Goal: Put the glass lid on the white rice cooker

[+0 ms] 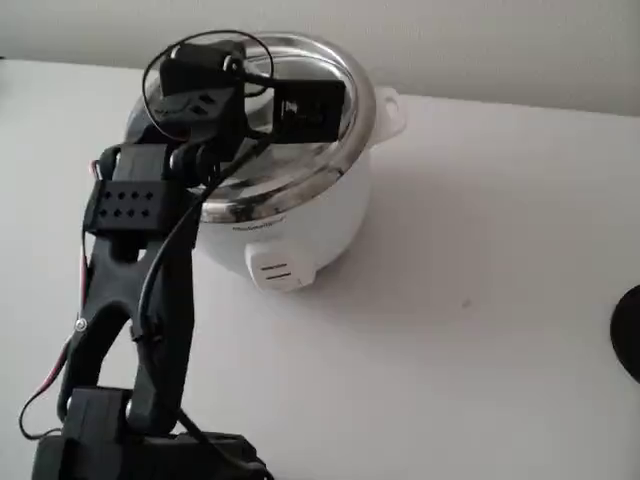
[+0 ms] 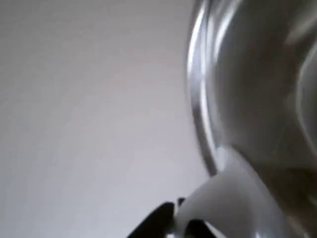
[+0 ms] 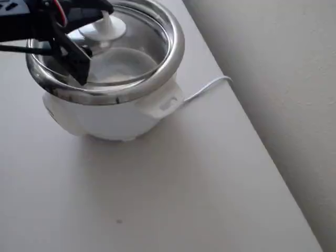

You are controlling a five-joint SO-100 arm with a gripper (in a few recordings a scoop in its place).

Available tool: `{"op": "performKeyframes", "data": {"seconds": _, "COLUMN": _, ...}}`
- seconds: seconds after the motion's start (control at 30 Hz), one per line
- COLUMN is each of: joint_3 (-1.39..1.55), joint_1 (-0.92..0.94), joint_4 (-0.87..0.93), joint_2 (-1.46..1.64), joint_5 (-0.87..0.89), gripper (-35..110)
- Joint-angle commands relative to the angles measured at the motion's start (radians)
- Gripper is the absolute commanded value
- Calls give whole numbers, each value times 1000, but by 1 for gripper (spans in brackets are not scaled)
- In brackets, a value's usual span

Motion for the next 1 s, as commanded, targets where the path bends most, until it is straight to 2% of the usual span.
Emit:
{"op": "performKeyframes", "data": {"seconds": 0.0, "joint_3": -164, "joint_1": -35, "joint_4": -86, "joint_2": 31, "joint_5": 3, "gripper": 0}}
{"op": "performKeyframes", "data": {"seconds": 0.53, "joint_3": -273, "joint_1": -17, "joint_4": -40, "joint_2": 46, "joint_5": 49, "gripper": 0}}
{"op": "performKeyframes", "data": {"seconds": 0.83, "joint_3": -224, "joint_1": -6, "joint_4": -43, "joint_2": 29, "joint_5": 92, "gripper": 0}}
{"op": "performKeyframes", "data": {"seconds": 0.97, "joint_3": -120, "joint_1": -5, "joint_4": -107, "joint_2": 48, "joint_5": 112, "gripper": 0}}
